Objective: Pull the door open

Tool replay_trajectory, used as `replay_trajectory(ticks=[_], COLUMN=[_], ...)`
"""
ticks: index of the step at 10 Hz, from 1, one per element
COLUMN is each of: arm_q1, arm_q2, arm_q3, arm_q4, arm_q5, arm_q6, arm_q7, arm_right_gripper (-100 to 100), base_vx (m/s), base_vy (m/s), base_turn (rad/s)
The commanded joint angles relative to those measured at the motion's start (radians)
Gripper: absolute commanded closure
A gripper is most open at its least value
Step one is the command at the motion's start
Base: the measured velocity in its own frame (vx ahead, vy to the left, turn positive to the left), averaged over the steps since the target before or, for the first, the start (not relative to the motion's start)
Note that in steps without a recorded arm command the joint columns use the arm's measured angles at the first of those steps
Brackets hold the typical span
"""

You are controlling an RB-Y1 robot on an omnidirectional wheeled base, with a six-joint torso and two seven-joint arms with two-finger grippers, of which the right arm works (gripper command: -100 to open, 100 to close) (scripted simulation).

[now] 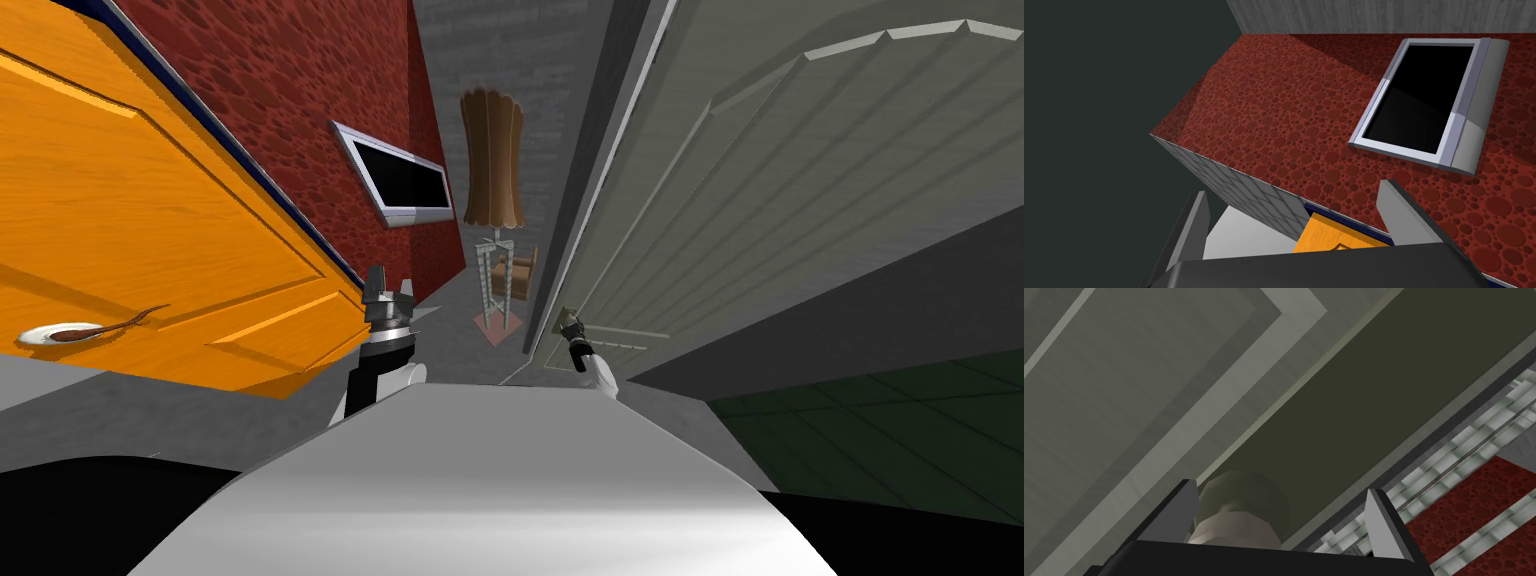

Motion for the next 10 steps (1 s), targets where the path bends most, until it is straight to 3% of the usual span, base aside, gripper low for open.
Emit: replay_trajectory(ticks=[1,2,3,4,6,7,8,9,10], arm_q1=[0.007,0.005,0.005,0.002,0.002,-0.001,-0.001,-0.003,-0.003], arm_q2=[0.005,-0.005,-0.005,-0.014,-0.014,-0.024,-0.024,-0.034,-0.034], arm_q3=[0.015,0.022,0.022,0.029,0.029,0.037,0.037,0.044,0.044], arm_q4=[0.014,0.019,0.019,0.024,0.024,0.029,0.029,0.034,0.034], arm_q5=[0.03,0.068,0.068,0.107,0.107,0.148,0.148,0.189,0.189], arm_q6=[0.015,0.039,0.039,0.063,0.063,0.088,0.088,0.114,0.114], arm_q7=[0.034,0.071,0.074,0.097,0.113,0.153,0.153,0.187,0.194], arm_right_gripper=[100,100,100,100,100,100,100,100,100], base_vx=[-0.066,-0.068,-0.054,-0.049,-0.03,-0.042,-0.049,-0.057,-0.049], base_vy=[-0.027,-0.024,-0.025,-0.034,-0.018,-0.023,-0.021,-0.035,-0.03], base_turn=[0.059,0.14,0.071,0.112,0.039,0.099,0.066,0.139,0.079])
